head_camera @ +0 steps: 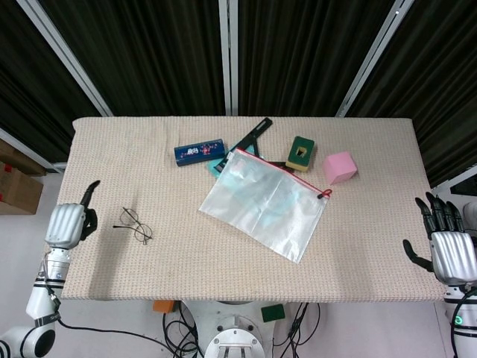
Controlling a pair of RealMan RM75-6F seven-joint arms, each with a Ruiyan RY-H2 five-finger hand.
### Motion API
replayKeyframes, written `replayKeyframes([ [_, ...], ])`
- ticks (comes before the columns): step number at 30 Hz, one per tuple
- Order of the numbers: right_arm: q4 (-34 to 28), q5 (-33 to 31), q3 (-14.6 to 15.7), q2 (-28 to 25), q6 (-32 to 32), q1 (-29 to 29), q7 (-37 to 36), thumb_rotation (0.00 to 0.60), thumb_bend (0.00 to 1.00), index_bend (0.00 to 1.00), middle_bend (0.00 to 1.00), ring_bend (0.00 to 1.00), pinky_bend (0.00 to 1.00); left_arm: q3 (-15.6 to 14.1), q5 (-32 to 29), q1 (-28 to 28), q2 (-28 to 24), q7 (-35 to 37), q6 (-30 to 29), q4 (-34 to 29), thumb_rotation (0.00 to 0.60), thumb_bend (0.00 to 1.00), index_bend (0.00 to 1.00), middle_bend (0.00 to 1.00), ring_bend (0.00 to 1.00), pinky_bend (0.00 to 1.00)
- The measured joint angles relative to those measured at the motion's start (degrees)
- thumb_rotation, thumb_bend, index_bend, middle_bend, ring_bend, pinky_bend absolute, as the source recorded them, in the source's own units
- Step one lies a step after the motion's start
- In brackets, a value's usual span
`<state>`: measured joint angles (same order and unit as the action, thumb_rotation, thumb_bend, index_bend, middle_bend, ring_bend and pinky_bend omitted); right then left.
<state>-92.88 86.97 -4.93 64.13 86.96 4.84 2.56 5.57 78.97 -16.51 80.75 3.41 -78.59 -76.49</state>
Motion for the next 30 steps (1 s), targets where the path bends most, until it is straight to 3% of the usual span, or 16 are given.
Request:
replayKeyframes([
  [3, -0.1, 0.0, -0.4, -0.1, 0.4, 0.1, -0.2, 0.600, 0.37, 0.00, 0.00, 0.00, 0.00, 0.2, 3.0, 1.3, 0.0, 2.3, -5.8, -1.3, 0.600, 0.73, 0.07, 0.92, 0.89, 0.94],
  [6, -0.8, 0.0, -1.1, -0.8, 0.8, 0.2, -0.3, 0.600, 0.37, 0.00, 0.00, 0.00, 0.00, -1.4, 8.2, 2.0, -0.4, 3.2, -7.8, -2.5, 0.600, 0.73, 0.07, 0.92, 0.89, 0.94],
  [10, -1.8, -0.2, -1.5, -1.7, 0.8, 0.5, -0.1, 0.600, 0.37, 0.00, 0.00, 0.00, 0.00, -6.2, 16.0, 2.5, -1.1, 3.8, -8.0, -3.6, 0.600, 0.73, 0.07, 0.92, 0.89, 0.94],
  [13, -2.1, -0.5, -1.6, -1.9, 0.4, 0.6, 0.0, 0.600, 0.37, 0.00, 0.00, 0.00, 0.00, -9.4, 18.3, 2.4, -1.1, 3.6, -6.2, -3.9, 0.600, 0.73, 0.07, 0.92, 0.89, 0.94],
  [19, -2.4, -0.8, -1.5, -2.1, 0.2, 0.6, 0.1, 0.600, 0.37, 0.00, 0.00, 0.00, 0.00, -11.7, 19.2, 1.8, 0.6, 2.3, -1.7, -3.0, 0.600, 0.73, 0.07, 0.92, 0.89, 0.94],
  [30, -2.2, -0.9, -1.1, -1.8, -0.3, 0.6, 0.5, 0.600, 0.37, 0.00, 0.00, 0.00, 0.00, -9.7, 13.8, 1.0, 2.6, 6.9, 2.8, 3.7, 0.600, 0.73, 0.07, 0.92, 0.89, 0.94],
])
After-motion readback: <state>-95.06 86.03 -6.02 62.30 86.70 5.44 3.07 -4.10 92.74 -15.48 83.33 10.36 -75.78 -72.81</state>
